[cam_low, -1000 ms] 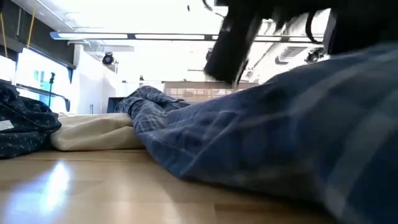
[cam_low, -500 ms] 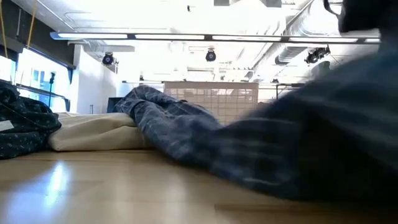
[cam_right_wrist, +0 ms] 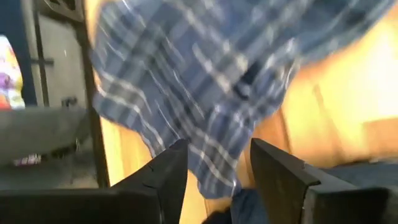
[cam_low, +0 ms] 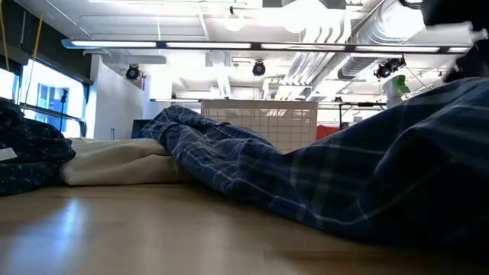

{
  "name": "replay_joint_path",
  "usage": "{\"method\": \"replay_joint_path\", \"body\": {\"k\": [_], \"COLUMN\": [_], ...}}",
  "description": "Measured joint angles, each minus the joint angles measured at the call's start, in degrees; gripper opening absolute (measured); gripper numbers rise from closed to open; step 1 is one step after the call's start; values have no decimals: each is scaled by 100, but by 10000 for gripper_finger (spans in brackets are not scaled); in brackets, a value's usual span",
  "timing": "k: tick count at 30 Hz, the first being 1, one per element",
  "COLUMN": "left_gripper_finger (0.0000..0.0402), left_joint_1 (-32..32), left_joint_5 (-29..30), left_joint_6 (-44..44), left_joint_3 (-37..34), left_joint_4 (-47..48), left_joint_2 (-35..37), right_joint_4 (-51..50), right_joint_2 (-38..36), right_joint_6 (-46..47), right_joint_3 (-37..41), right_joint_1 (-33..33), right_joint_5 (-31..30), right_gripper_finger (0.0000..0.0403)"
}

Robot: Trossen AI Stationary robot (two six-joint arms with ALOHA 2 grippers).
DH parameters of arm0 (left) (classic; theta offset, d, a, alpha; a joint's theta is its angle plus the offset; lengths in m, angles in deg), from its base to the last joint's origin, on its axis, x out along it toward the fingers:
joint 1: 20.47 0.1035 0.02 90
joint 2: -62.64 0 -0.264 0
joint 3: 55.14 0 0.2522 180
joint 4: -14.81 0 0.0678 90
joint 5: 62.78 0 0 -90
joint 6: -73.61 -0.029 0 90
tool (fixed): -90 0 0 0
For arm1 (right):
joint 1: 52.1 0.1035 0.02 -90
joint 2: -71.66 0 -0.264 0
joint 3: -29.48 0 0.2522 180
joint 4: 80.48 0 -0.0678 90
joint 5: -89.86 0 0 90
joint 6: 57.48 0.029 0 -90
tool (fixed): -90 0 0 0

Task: Fold Laundry from Bin
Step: Fold the blue checkered long sleeve

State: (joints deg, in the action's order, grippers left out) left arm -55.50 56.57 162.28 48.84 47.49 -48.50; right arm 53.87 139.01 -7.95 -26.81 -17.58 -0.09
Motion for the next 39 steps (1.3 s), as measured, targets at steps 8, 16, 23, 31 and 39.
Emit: {"method": "replay_joint_path", "body": {"k": [8,16,23,31,39], "left_gripper_finger": [23,23,23,14,1], "left_joint_1": [209,177,332,700,744], "left_joint_5": [-801,-1423,-1010,-447,-579], "left_joint_6": [784,827,-299,-2266,-3436], "left_joint_3": [-447,-610,-535,-53,604], "left_joint_4": [536,-372,-1457,-2030,-1115], "left_joint_2": [-412,-1224,-2119,-2295,-1502], "right_joint_4": [1089,796,922,1032,1053], "right_joint_2": [-156,-132,103,119,81], "right_joint_6": [975,1057,1286,738,-1160], "right_joint_3": [435,485,490,357,-52], "right_joint_1": [323,717,1154,1251,1443], "right_joint_5": [-993,-866,-1944,-1374,-1306], "right_gripper_finger": [160,156,156,156,156]}}
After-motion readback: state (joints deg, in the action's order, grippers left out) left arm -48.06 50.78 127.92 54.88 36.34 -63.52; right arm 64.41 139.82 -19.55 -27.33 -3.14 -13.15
